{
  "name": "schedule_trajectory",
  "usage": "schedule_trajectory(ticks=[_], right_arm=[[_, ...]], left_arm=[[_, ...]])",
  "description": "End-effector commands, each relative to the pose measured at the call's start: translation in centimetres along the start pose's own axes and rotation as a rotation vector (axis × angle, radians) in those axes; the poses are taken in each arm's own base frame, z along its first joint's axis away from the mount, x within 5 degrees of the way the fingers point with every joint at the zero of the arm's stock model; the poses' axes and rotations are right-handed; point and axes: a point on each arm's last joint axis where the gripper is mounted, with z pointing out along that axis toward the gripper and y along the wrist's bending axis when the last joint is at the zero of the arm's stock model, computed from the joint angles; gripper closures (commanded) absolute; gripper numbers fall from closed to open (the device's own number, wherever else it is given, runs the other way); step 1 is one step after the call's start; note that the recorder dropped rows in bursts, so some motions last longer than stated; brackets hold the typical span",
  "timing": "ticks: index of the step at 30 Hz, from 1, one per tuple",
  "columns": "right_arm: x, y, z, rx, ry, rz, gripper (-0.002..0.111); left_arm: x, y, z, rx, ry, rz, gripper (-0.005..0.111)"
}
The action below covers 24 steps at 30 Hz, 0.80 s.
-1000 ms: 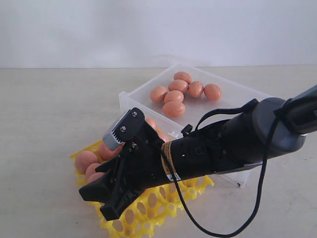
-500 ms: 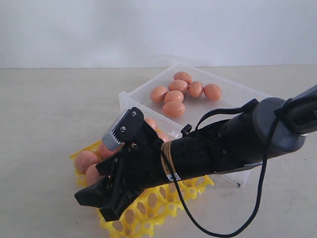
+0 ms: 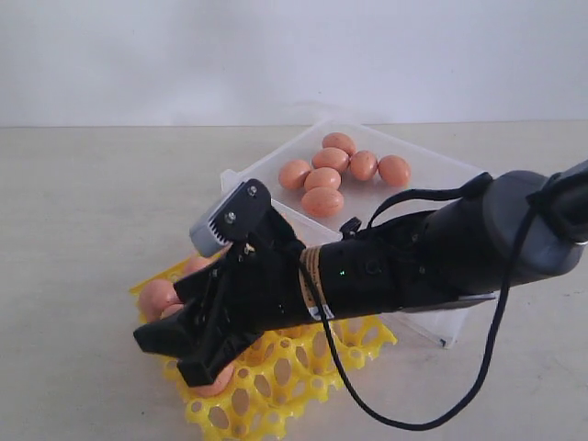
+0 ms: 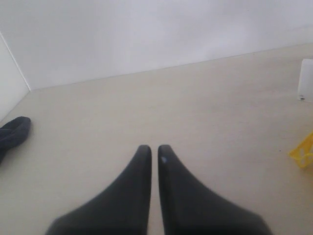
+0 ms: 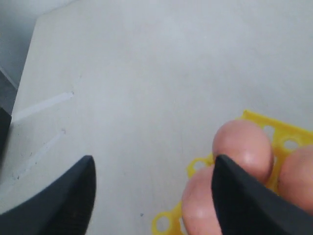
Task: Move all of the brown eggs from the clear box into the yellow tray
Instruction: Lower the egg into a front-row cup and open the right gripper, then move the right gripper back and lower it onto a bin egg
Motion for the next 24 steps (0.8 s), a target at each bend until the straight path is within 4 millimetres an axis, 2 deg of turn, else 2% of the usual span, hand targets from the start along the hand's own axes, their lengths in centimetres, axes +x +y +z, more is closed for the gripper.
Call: schedule_trajectory(ticks=[1, 2, 7, 11, 14, 16, 20, 22, 24], right_arm=[[-3.5, 0.3, -2.4, 0.131, -0.079, -0.02, 0.09], [-4.3, 0.3, -3.1, 0.183, -0.069, -0.064, 0.107], [-7.7, -1.8, -6.6, 0.587, 0.119, -0.177, 0.107], [-10.3, -4.9, -10.2, 1.021, 0.419, -0.19, 0.107], [-11.8, -7.6, -12.2, 1.162, 0.623, -0.169, 0.107], [-11.8, -9.3, -13.0, 1.105, 0.73, -0.061, 0.107], [-11.5, -11.1, -12.3, 0.678, 0.812, 0.182, 0.107], [-11.6, -11.8, -11.5, 0.478, 0.794, 0.165, 0.107], [-11.6, -12.7, -11.1, 0.401, 0.801, 0.055, 0.107]], left_arm=[[0.1, 0.0, 0.0, -0.002, 0.001, -0.003, 0.103], [0.1, 0.0, 0.0, -0.002, 0.001, -0.003, 0.103], [0.1, 0.0, 0.0, -0.002, 0.001, -0.003, 0.103], [0.1, 0.0, 0.0, -0.002, 0.001, -0.003, 0.103], [0.1, 0.0, 0.0, -0.002, 0.001, -0.003, 0.103], [0.1, 0.0, 0.0, -0.002, 0.001, -0.003, 0.103], [0.1, 0.0, 0.0, -0.002, 0.001, -0.003, 0.103], [0.1, 0.0, 0.0, -0.002, 0.001, -0.003, 0.103], [0.1, 0.0, 0.0, -0.002, 0.001, -0.003, 0.103]])
